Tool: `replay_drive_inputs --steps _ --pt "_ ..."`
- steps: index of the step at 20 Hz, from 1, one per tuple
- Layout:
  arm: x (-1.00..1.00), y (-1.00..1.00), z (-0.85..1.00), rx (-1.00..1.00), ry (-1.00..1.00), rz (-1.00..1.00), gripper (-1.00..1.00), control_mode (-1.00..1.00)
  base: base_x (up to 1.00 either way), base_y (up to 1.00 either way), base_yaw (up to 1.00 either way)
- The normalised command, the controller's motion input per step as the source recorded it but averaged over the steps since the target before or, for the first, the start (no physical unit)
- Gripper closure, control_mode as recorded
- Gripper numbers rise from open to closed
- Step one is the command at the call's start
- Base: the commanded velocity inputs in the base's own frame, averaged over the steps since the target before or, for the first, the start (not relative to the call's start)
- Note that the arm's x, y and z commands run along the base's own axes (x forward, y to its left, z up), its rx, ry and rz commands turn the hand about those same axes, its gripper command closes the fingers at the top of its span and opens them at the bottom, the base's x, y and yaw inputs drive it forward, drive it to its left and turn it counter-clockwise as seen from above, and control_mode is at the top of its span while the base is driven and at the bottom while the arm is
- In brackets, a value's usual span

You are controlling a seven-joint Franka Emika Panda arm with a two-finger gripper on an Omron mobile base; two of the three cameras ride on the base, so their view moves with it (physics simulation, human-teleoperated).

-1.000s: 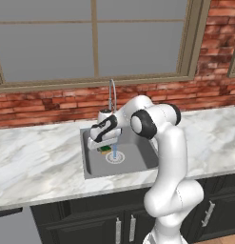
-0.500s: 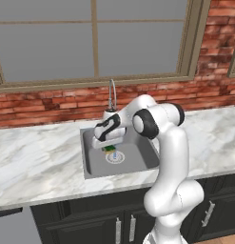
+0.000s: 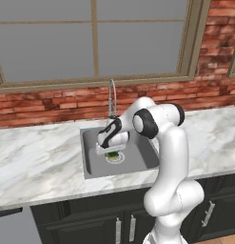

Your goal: Soak the sponge with water for a few seconds and then drop it inside the sink.

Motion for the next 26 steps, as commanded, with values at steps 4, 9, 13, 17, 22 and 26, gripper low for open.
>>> replay_drive_inputs --steps 4,9,13,17,22,26 --pt "-0.36 0.00 -0.35 0.00 0.00 -0.01 1.00 -1.00 0.00 0.00 0.00" --pt "-0.14 0.00 -0.18 0.00 0.00 0.00 1.00 -1.00 0.00 0.00 0.00" --pt "-0.06 0.05 -0.12 0.00 -0.02 0.00 1.00 -1.00 0.00 0.00 0.00" --pt "0.00 0.00 0.00 0.00 0.00 0.00 1.00 -1.00 0.00 0.00 0.00" --pt "0.00 0.00 0.00 0.00 0.00 0.00 1.00 -1.00 0.00 0.00 0.00" --pt "0.00 0.00 0.00 0.00 0.00 0.00 -1.00 -1.00 0.00 0.00 0.00"
